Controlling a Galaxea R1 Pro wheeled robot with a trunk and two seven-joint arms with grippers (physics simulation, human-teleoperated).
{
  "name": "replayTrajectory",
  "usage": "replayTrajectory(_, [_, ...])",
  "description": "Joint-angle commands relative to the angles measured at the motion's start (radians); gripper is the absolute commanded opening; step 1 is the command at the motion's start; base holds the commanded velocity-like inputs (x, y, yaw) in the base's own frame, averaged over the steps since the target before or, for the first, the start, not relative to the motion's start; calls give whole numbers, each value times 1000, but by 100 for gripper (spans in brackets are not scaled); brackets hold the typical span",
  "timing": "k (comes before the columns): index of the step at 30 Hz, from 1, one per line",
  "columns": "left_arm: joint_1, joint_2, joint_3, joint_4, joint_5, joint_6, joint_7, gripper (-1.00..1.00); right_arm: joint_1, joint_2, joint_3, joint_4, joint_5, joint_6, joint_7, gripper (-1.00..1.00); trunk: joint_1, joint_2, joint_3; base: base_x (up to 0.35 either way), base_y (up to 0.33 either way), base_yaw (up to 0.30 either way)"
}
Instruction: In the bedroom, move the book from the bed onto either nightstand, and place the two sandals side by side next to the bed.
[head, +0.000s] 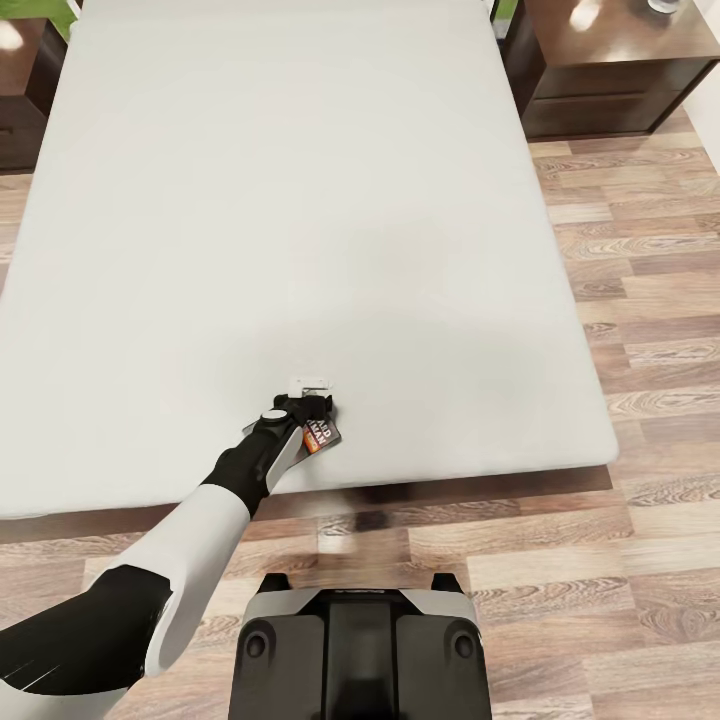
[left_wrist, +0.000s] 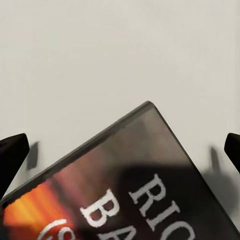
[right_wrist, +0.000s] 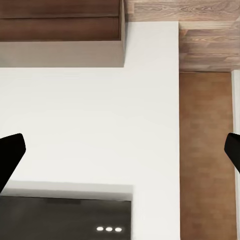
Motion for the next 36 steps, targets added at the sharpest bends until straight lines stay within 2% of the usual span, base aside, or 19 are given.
replayTrajectory(1, [0,1,-4,0,21,8,11,100,0,-1,-9,2,7,-6,2,100,0,-1,-1,0,0,0])
replayTrajectory(10, [0,1,-4,0,21,7,16,100,0,-1,-9,2,7,-6,3,100,0,-1,-1,0,0,0])
replayTrajectory(19, [0,0,-4,0,21,7,48,100,0,-1,-9,2,7,-6,2,100,0,-1,-1,0,0,0])
replayTrajectory(36, [0,0,-4,0,21,7,58,100,0,-1,-9,2,7,-6,2,100,0,-1,-1,0,0,0])
